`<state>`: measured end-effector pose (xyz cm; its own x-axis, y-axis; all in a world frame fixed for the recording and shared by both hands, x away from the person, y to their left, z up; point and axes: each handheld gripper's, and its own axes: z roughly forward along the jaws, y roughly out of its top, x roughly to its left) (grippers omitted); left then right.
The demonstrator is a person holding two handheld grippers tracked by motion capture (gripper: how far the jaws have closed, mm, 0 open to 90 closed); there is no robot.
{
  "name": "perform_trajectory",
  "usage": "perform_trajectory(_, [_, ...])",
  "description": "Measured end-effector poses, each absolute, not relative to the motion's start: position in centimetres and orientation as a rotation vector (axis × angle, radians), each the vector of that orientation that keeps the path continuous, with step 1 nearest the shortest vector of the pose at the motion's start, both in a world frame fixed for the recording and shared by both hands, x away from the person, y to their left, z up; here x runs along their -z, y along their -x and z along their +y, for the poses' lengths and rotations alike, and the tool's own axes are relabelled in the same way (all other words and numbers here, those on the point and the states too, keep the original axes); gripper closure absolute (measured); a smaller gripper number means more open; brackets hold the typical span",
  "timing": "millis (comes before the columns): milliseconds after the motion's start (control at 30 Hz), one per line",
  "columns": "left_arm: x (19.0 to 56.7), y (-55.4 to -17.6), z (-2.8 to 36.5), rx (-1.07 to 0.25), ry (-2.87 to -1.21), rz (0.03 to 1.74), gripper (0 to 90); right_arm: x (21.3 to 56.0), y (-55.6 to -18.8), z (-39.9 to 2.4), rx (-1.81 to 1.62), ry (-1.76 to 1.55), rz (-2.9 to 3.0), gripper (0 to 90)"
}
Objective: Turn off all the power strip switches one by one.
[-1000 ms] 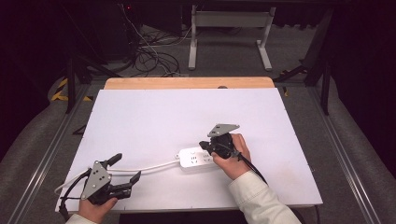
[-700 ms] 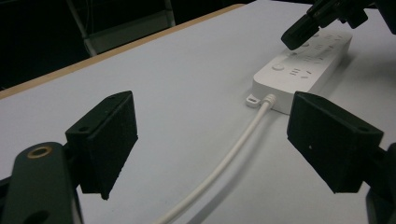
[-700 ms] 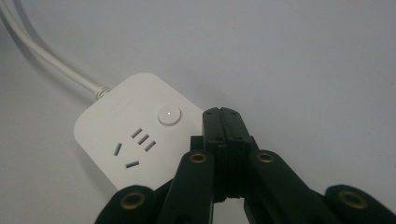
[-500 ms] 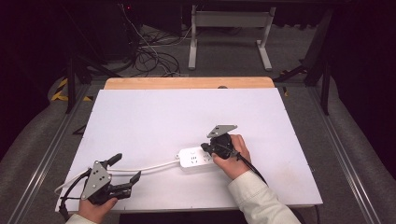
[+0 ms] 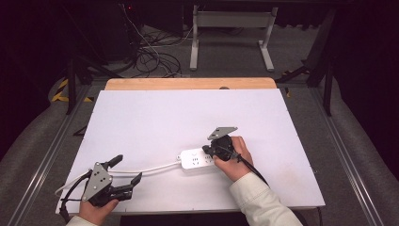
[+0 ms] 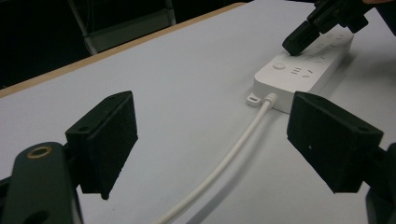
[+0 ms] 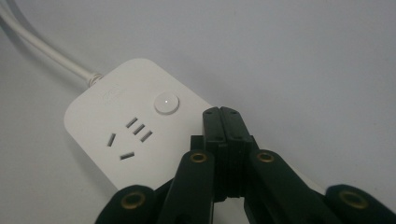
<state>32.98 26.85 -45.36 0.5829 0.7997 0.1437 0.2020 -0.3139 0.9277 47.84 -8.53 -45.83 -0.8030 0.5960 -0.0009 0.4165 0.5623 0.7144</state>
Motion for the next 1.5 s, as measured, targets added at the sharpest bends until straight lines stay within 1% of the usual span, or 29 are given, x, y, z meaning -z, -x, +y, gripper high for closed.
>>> perform_trajectory(533, [45.4, -32.9, 26.8, -0.759, -1.826, 0.814, 16.9, 46.0, -47.7, -8.6, -1.084, -0.892, 2.548, 90.0])
perform_trajectory(733, [45.4, -33.0, 26.8, -0.758, -1.828, 0.816, 16.9, 45.9, -47.5, -8.4, -1.053, -0.862, 2.532, 90.0])
perform_trajectory(800, [45.4, -33.0, 26.8, -0.756, -1.828, 0.818, 16.9, 45.9, -47.7, -8.7, -1.118, -0.909, 2.524, 90.0])
perform_trajectory(900, [45.4, -33.0, 26.7, -0.751, -1.820, 0.823, 16.9, 45.5, -47.6, -9.1, -1.129, -0.900, 2.505, 90.0])
perform_trajectory(967, [45.4, -33.0, 26.8, -0.758, -1.826, 0.817, 16.8, 43.9, -47.0, -9.5, -1.278, -0.853, 2.429, 90.0])
perform_trajectory(1000, [45.4, -33.0, 26.8, -0.759, -1.827, 0.817, 16.9, 42.5, -46.7, -9.7, -1.315, -0.829, 2.397, 90.0])
perform_trajectory(1033, [45.4, -33.0, 26.8, -0.747, -1.821, 0.827, 16.8, 42.3, -46.6, -9.8, -1.323, -0.827, 2.404, 90.0])
perform_trajectory(1367, [45.4, -33.0, 26.8, -0.751, -1.821, 0.825, 16.9, 42.6, -46.5, -9.2, -1.289, -0.787, 2.430, 90.0])
perform_trajectory(1500, [45.4, -33.0, 26.8, -0.751, -1.823, 0.824, 16.9, 42.7, -46.4, -8.4, -1.313, -0.697, 2.448, 90.0])
